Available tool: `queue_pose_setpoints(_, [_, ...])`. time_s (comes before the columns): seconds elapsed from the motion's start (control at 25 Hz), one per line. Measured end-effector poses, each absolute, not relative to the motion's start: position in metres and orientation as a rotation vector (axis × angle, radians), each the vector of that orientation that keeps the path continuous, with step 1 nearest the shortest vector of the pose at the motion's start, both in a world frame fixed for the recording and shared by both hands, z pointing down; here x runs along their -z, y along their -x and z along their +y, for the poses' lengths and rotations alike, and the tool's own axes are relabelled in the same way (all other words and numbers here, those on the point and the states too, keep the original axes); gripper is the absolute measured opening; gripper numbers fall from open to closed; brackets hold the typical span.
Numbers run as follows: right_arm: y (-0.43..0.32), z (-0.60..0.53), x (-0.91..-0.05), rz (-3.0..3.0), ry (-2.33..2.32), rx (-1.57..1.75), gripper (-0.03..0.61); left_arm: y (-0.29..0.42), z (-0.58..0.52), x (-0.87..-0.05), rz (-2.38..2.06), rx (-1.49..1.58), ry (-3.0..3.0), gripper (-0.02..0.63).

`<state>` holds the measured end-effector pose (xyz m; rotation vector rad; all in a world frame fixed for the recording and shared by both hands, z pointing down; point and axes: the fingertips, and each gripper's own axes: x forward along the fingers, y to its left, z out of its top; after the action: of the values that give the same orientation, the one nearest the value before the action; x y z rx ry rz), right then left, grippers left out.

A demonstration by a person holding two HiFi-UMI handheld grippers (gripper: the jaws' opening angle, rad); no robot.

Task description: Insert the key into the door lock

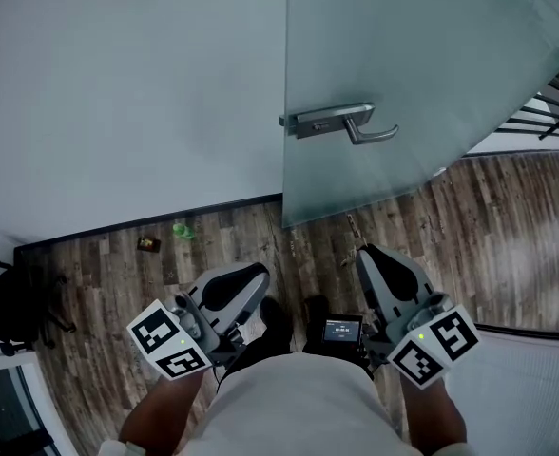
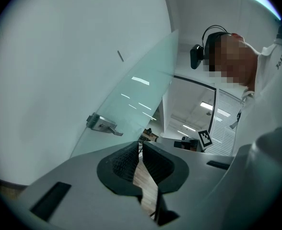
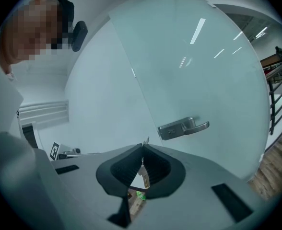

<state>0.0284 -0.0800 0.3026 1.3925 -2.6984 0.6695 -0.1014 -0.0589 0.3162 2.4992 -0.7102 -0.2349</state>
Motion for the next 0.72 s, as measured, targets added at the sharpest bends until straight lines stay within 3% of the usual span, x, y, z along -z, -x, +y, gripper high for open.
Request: queue_pose_setpoints(0.72, [-0.04, -0.132, -0.3, -2.73, -1.295, -0.639, 0.018, 0.084, -0.106, -0.312, -0.81, 0.265, -2.494, 0.021])
